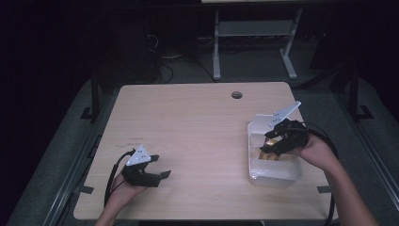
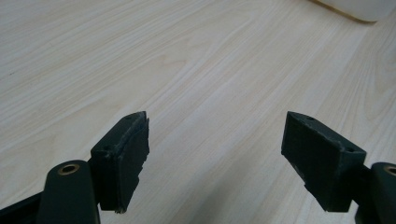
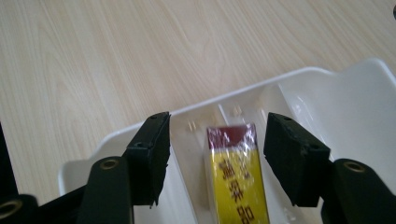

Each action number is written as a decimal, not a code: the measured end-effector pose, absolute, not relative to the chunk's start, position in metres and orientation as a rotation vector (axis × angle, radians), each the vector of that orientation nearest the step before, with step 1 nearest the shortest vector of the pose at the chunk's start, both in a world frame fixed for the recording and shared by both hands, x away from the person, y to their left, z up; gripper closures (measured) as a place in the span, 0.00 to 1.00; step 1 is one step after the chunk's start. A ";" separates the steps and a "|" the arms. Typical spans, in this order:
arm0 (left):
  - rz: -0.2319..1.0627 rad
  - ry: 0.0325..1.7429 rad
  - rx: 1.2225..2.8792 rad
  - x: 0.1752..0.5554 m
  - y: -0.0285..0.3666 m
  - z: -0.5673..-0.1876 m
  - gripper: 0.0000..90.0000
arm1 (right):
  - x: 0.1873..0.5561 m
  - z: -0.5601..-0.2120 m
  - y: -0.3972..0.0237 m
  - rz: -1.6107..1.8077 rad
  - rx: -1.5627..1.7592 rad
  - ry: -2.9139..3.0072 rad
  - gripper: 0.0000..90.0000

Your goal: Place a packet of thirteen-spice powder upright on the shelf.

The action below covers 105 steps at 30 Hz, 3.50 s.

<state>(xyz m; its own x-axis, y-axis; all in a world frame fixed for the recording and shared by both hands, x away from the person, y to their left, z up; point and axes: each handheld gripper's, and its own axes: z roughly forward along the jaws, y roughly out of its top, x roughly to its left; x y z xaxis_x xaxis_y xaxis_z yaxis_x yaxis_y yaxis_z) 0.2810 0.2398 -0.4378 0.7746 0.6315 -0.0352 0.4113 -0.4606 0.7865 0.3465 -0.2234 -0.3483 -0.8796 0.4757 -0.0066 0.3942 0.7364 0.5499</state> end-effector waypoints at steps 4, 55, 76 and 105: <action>0.338 0.779 2.114 0.280 0.241 -0.436 0.25 | 0.348 -0.345 -0.215 0.849 0.691 2.780 0.43; 0.355 0.786 2.123 0.279 0.249 -0.432 0.24 | 0.326 -0.357 -0.112 0.998 0.539 2.875 0.39; 0.359 0.803 2.126 0.280 0.251 -0.432 0.22 | 0.312 -0.380 -0.087 1.042 0.528 2.922 0.38; 0.370 0.843 2.137 0.283 0.256 -0.435 0.19 | 0.284 -0.419 -0.061 1.083 0.504 2.971 0.36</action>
